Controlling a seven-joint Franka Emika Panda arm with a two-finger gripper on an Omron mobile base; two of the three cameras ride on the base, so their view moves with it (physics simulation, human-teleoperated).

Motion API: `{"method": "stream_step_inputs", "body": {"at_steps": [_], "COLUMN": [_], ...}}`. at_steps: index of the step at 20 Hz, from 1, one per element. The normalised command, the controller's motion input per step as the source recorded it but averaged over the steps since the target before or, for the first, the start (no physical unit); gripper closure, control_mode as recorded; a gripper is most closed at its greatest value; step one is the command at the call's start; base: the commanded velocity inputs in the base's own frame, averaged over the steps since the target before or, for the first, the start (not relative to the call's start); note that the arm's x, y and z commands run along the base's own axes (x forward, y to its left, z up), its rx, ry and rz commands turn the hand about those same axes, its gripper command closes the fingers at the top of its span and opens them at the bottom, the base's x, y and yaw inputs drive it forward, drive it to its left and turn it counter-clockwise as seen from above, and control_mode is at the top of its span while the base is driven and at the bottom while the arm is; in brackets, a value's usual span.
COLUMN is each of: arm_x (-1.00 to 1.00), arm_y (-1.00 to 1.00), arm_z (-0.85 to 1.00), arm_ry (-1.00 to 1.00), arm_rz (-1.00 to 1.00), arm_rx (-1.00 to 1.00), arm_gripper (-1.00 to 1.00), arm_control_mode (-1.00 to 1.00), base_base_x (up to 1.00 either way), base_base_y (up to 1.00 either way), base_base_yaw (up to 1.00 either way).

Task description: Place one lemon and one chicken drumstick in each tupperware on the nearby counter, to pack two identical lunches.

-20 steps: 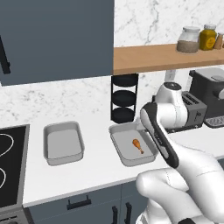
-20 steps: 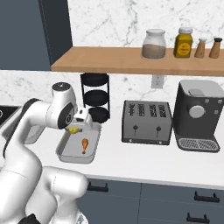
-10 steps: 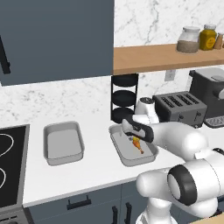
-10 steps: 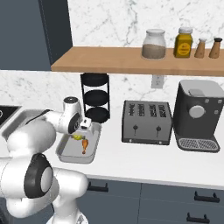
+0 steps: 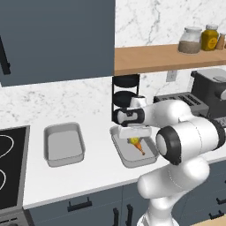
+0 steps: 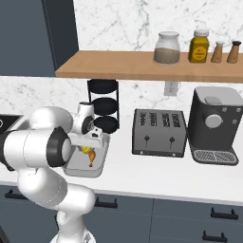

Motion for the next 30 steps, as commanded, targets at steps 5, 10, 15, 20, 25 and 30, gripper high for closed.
{"method": "stream_step_inputs", "body": {"at_steps": [5, 10, 15, 20, 25, 30], "arm_x": [-0.31, -0.02, 0.01, 0.0, 0.0, 0.0], "arm_y": [0.21, 0.23, 0.03, 0.0, 0.0, 0.0], "arm_z": [-0.12, -0.44, -0.33, -0.01, 0.0, 0.12], "arm_ry": [0.04, -0.07, -0.03, 0.0, 0.0, 0.0], "arm_rz": [0.06, 0.06, 0.05, 0.03, 0.01, 0.0], "arm_rx": [0.0, -0.03, -0.02, 0.0, 0.0, -0.01], "arm_gripper": [1.0, 1.0, 1.0, 1.0, -1.0, -1.0], "arm_control_mode": [-1.0, -1.0, -1.0, -1.0, -1.0, -1.0], "base_base_x": [0.0, 0.0, 0.0, 0.0, 0.0, 0.0], "base_base_y": [0.0, 0.0, 0.0, 0.0, 0.0, 0.0], "base_base_yaw": [0.0, 0.0, 0.0, 0.0, 0.0, 0.0]}}
